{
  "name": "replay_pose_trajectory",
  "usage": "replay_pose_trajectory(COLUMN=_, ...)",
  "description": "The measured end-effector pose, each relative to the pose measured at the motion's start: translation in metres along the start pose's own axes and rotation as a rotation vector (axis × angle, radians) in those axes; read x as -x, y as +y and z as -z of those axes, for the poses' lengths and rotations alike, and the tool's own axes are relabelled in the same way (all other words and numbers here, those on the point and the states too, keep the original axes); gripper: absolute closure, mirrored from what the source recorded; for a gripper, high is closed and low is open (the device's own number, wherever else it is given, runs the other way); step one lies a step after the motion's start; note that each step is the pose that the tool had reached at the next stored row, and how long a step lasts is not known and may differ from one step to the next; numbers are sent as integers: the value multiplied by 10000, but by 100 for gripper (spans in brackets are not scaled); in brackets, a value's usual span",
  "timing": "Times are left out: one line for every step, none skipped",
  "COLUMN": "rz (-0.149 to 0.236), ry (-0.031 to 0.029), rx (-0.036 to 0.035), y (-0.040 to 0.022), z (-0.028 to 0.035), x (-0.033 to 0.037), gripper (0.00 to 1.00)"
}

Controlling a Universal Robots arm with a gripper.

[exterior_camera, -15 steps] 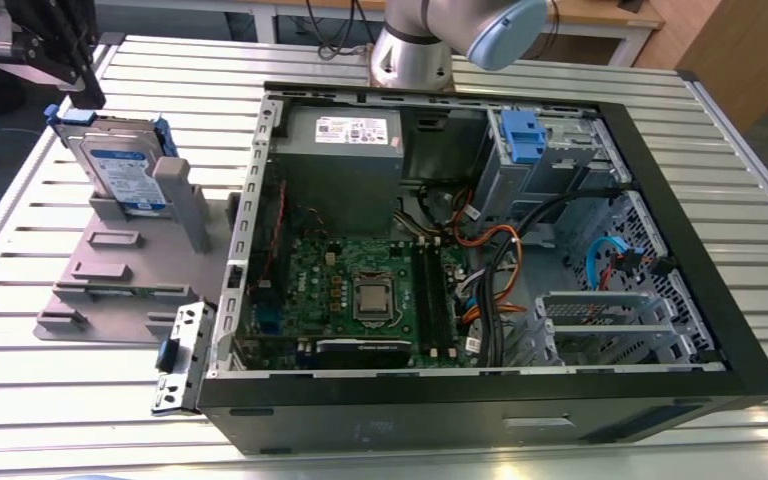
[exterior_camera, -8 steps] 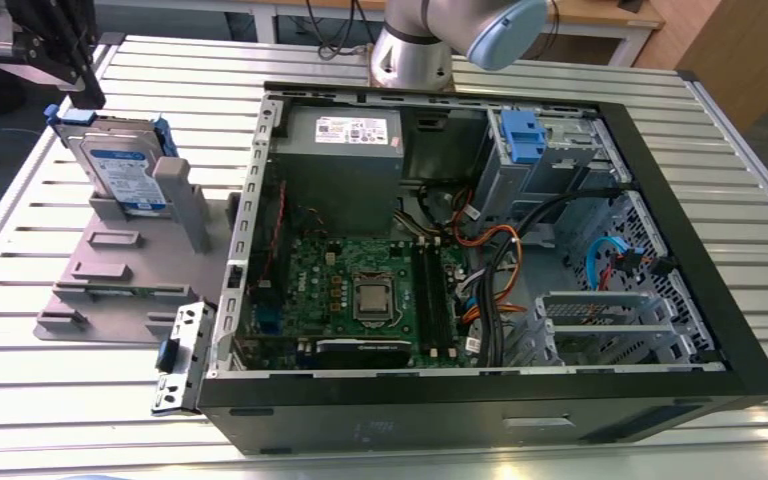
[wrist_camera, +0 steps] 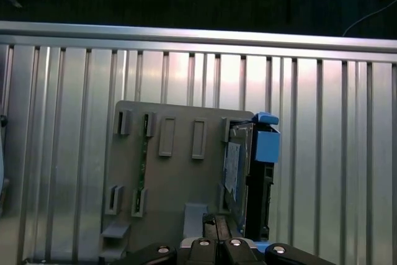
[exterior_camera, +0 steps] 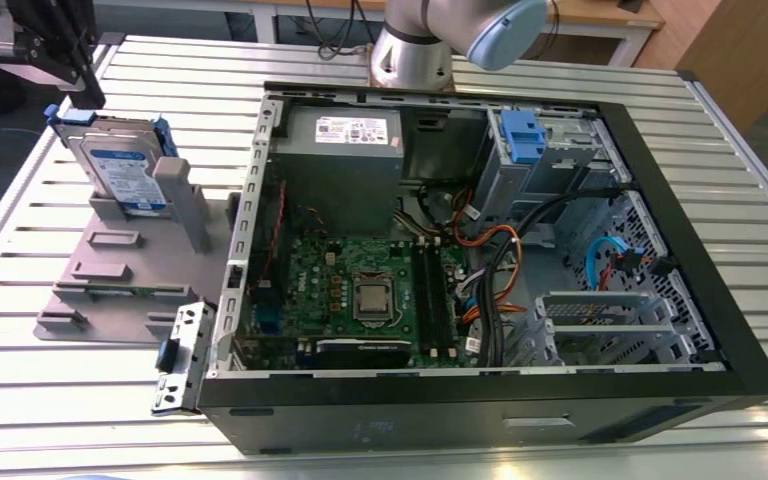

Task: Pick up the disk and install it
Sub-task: 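Pick up the disk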

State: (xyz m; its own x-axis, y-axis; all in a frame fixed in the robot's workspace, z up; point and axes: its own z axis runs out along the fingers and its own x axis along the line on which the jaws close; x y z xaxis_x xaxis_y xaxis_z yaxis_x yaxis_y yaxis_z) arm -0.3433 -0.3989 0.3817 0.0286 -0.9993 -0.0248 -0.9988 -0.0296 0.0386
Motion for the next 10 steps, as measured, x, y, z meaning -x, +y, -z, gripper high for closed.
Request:
replay_pose_trajectory(rz=15, ry=1, rx=0, y=0, z=0, x=0, gripper=89)
replay_pose_trajectory(rz=30, ry=1, rx=1, y=0, z=0, x=0, gripper=89)
replay_pose_trajectory(rz=44, ry=2, rx=1, y=0, z=0, x=0, gripper=89)
replay_pose_trajectory(rz=59, ry=3, rx=1, y=0, z=0, x=0, gripper=89)
replay_pose_trajectory(rz=75, ry=3, rx=2, y=0, z=0, x=0, gripper=89)
replay_pose_trajectory(rz=89, ry=4, rx=2, y=0, z=0, x=0, gripper=89)
replay_pose_trajectory(rz=106, ry=4, rx=2, y=0, z=0, x=0, gripper=89)
replay_pose_trajectory(rz=121, ry=5, rx=3, y=0, z=0, x=0, gripper=89)
replay_pose_trajectory(rz=136, ry=6, rx=4, y=0, z=0, x=0, gripper=89)
replay_pose_trajectory(rz=151, ry=6, rx=3, y=0, z=0, x=0, gripper=89)
